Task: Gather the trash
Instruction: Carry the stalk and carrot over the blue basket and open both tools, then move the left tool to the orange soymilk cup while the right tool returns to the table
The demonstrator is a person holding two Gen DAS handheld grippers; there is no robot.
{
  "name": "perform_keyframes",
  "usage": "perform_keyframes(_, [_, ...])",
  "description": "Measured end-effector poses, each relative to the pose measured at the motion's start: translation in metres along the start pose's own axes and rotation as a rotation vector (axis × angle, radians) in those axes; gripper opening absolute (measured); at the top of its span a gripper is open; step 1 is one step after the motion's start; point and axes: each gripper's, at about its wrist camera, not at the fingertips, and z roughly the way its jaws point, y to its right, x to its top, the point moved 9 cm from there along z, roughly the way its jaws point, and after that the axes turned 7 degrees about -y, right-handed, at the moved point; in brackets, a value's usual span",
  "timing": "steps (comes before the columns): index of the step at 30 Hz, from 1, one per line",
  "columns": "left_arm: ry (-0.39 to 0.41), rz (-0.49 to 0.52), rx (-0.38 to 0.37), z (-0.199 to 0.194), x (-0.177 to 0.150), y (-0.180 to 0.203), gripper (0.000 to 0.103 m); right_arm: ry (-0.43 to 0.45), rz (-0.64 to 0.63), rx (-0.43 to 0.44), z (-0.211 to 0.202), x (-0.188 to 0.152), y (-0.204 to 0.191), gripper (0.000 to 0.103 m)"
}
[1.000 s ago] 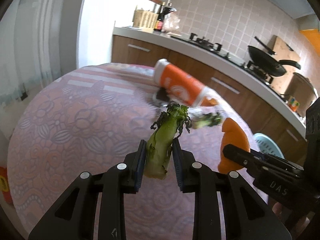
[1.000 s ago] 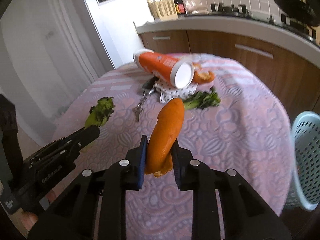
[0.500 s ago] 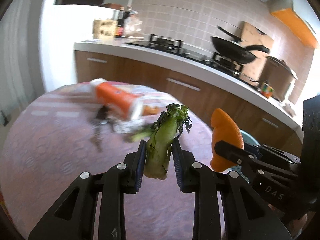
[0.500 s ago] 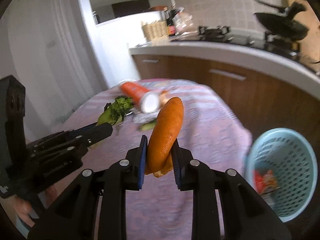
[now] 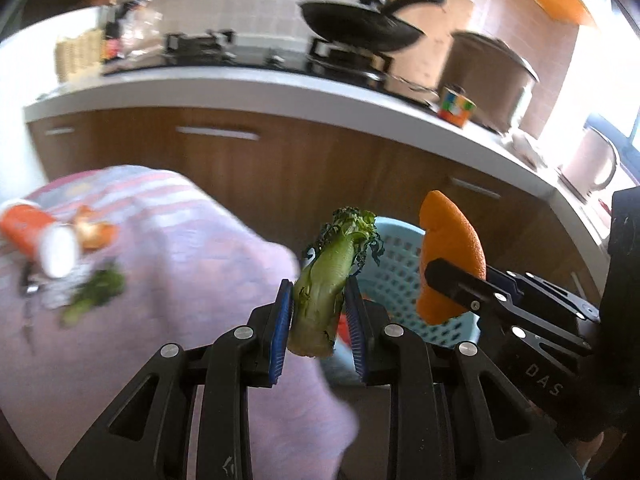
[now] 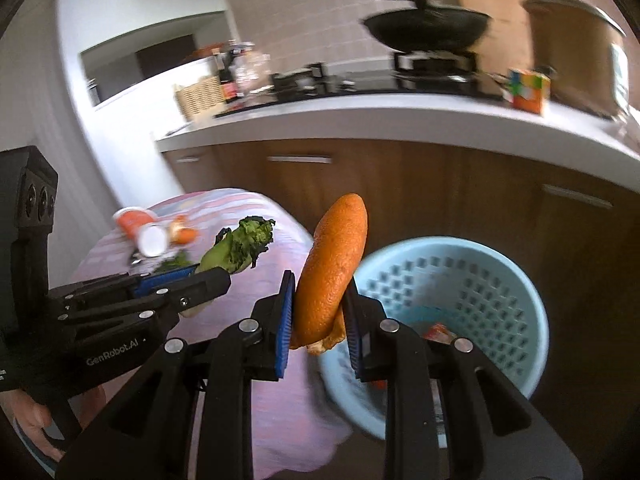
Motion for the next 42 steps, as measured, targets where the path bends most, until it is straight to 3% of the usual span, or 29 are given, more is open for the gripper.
perform_keyframes(6, [-0.104, 0.024, -0.047, 0.055, -0.011, 0.034, 0.025, -0.057, 0.089, -0.038, 0.017, -0.012, 0.055, 0.020])
perform_keyframes(15, [-0.165, 0.008, -0.013, 0.090, -0.017, 0.028, 0.027, -0.152, 0.189, -0.059, 0.054, -0.032, 0.103, 0.025])
perform_keyframes(16, [-0.160, 0.003, -0.011, 0.089, -0.015, 0.026, 0.030, -0.157, 0.197, -0.054, 0.056, -0.033, 0.104, 0.025])
perform_keyframes(18, [-0.141, -0.005, -0.020, 0.086, -0.013, 0.023, 0.058, -0.171, 0.202, -0.052, 0.061, -0.035, 0.105, 0.028])
perform_keyframes(19, [-0.126, -0.011, -0.018, 0.082, -0.012, 0.021, 0.063, -0.179, 0.201, -0.059, 0.063, -0.036, 0.106, 0.030])
perform_keyframes(21, [-0.109, -0.017, -0.011, 0.077, -0.009, 0.016, 0.064, -0.182, 0.201, -0.075, 0.064, -0.037, 0.108, 0.048])
perform_keyframes(24, [-0.086, -0.042, -0.009, 0.064, -0.007, 0.004, 0.064, -0.163, 0.203, -0.094, 0.060, -0.035, 0.110, 0.051])
perform_keyframes(29, [-0.032, -0.096, 0.007, 0.040, -0.003, -0.019, 0.064, -0.132, 0.177, -0.085, 0.052, -0.025, 0.097, 0.051])
perform_keyframes(34, [0.024, -0.145, 0.034, 0.014, 0.001, -0.042, 0.063, -0.107, 0.104, -0.049, 0.049, -0.013, 0.057, 0.051])
perform_keyframes(38, [0.082, -0.188, 0.087, -0.012, 0.004, -0.071, 0.063, -0.082, 0.056, -0.003, 0.053, -0.002, 0.018, 0.051])
perform_keyframes(42, [0.149, -0.241, 0.197, -0.041, 0.007, -0.112, 0.063, -0.064, 0.012, 0.047, 0.063, 0.005, -0.020, 0.051])
